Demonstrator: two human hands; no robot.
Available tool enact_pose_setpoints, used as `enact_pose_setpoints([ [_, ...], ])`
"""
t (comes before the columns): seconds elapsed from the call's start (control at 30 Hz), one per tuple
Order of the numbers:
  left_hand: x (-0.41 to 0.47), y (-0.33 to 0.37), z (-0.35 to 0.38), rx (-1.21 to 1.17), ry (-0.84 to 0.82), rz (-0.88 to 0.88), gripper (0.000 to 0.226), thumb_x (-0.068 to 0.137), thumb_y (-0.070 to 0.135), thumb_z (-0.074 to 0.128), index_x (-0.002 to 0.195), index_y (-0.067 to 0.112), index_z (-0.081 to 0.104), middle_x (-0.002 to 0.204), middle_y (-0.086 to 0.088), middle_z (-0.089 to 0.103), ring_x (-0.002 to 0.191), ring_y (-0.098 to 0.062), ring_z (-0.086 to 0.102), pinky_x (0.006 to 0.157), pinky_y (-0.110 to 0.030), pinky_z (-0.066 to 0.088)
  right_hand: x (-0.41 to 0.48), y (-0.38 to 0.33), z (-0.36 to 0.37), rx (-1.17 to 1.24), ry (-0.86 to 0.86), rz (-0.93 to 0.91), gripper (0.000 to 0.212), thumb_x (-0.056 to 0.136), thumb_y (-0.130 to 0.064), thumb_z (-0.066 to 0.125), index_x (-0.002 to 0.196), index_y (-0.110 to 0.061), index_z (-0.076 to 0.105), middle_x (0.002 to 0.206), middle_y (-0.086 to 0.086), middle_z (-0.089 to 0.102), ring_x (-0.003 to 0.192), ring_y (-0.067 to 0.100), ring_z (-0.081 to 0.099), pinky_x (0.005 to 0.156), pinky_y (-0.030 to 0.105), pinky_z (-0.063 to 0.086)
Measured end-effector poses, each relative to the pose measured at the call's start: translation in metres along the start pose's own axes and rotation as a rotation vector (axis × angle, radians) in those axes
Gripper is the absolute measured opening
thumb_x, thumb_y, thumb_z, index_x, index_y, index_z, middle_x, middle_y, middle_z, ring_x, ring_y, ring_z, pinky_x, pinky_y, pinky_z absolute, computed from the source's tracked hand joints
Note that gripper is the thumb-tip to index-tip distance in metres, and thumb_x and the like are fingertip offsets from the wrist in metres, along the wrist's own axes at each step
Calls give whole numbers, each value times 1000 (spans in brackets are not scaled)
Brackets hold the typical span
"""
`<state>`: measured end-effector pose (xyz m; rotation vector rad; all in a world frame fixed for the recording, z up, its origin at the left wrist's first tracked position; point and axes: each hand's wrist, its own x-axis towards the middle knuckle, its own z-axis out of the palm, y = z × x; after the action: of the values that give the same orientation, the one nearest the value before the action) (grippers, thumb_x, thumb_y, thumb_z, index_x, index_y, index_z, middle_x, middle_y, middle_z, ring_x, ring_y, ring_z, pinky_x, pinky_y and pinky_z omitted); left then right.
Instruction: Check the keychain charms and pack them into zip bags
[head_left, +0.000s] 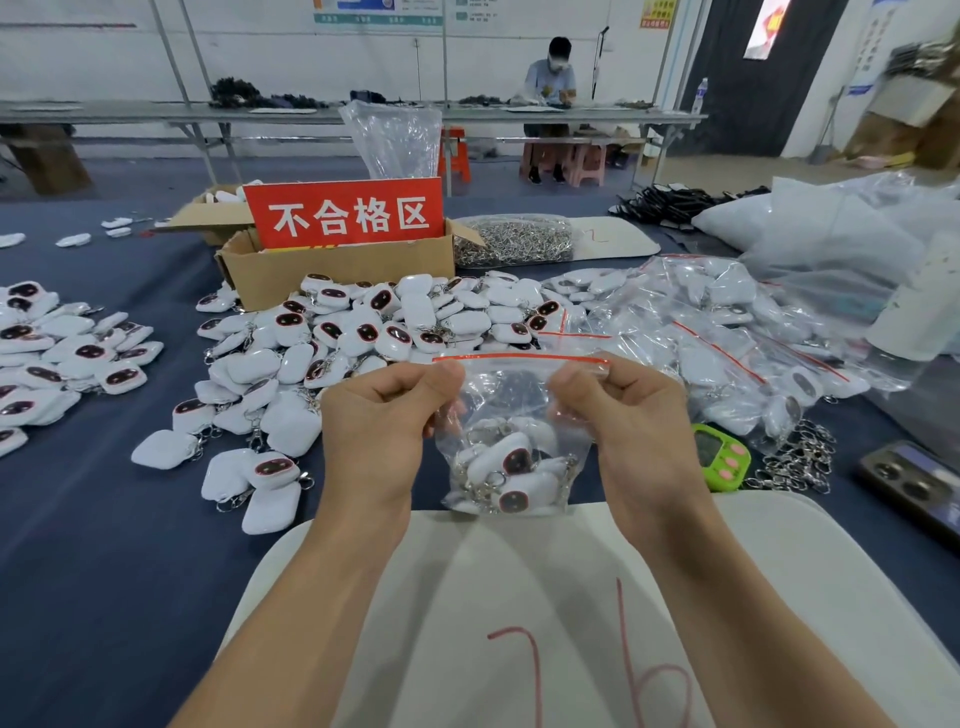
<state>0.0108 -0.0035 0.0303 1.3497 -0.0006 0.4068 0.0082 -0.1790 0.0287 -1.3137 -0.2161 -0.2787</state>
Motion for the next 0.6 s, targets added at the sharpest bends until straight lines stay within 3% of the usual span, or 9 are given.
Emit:
enact_pose_setpoints([
  [0.13,1,-1,0,-27,-25,-1,21,81,18,79,61,18,76,53,0,63,45,-11,51,52,-17,45,0,-1,-1,56,11,58,26,85,-8,71,62,-18,73,58,-4,60,55,9,51,58,16,46],
  [0.3,0,-2,3,-61,-40,-11,32,86,3,73,58,19,72,52,1,58,47,-10,48,51,-17,43,-2,2,0,205,66,197,16,87,4,66,73,-3,68,61,7,56,53,14,49,53,22,45],
  [0.43,-3,-2,5,-45,-55,-9,33,89,8,73,59,22,70,54,3,56,51,-7,47,54,-15,43,-1,3,-1,183,92,197,25,88,2,66,66,-10,69,58,6,56,52,14,48,57,25,42],
  [0.5,-5,0,7,-23,-90,-16,22,84,18,80,62,21,73,58,3,60,55,-8,51,57,-15,46,-1,3,0,130,77,162,25,84,-6,68,61,-16,67,57,4,53,55,14,45,62,29,38],
  [0.6,-11,3,10,30,-157,-53,6,70,26,85,72,22,80,67,2,71,62,-11,62,61,-21,54,-3,5,1,62,30,131,17,78,-14,69,67,-2,64,65,13,51,63,22,45,67,35,40],
])
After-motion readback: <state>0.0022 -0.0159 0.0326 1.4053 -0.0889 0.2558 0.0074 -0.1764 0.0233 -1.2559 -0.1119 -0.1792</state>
